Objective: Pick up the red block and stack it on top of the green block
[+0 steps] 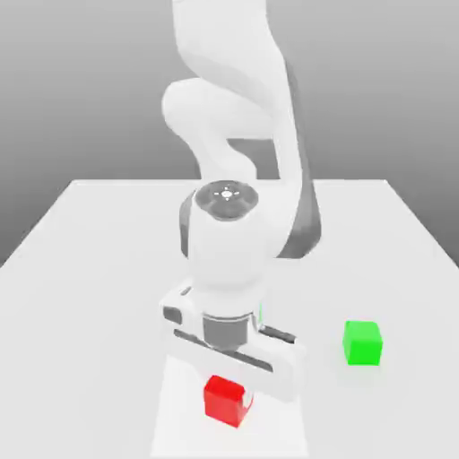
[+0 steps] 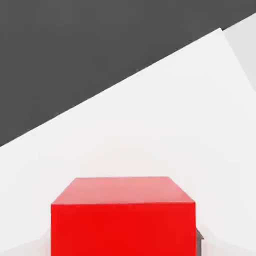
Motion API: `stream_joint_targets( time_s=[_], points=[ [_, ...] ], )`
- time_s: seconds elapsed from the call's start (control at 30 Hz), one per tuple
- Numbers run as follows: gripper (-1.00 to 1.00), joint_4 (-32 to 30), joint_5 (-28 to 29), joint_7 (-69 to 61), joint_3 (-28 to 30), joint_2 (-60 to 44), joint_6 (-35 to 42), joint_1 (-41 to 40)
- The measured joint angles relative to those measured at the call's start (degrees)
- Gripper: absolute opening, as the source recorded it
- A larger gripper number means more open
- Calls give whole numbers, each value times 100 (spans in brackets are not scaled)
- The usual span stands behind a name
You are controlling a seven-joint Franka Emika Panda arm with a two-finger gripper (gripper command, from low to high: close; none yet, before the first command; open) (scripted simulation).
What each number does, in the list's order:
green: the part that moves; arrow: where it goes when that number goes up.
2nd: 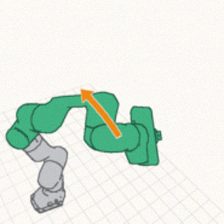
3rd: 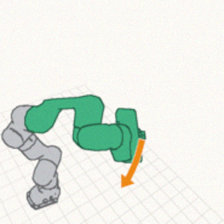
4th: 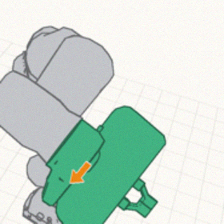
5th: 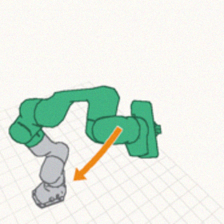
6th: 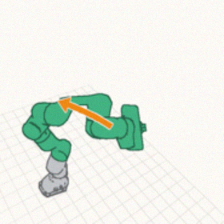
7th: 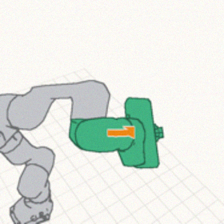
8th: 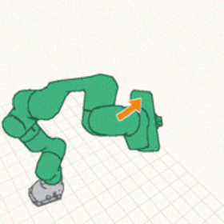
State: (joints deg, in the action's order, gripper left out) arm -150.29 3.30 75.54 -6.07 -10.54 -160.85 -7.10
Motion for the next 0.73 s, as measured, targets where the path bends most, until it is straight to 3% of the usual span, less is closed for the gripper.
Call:
stream_joint_targets(
  time_s=[0.1,0.37,0.47,0.63,0.67,0.73],
  points=[
    [-100,-174,-247,-238,-252,570,385,249],
    [-100,-1018,-939,-1143,-1214,1833,775,2308],
    [-100,-1085,-728,-1039,-1359,1599,480,2378],
    [-100,-1067,114,-447,-1204,739,-318,2360],
    [100,-1063,261,-345,-1111,591,-450,2427],
    [100,-1063,261,-345,-1111,591,-450,2427]
  ],
)
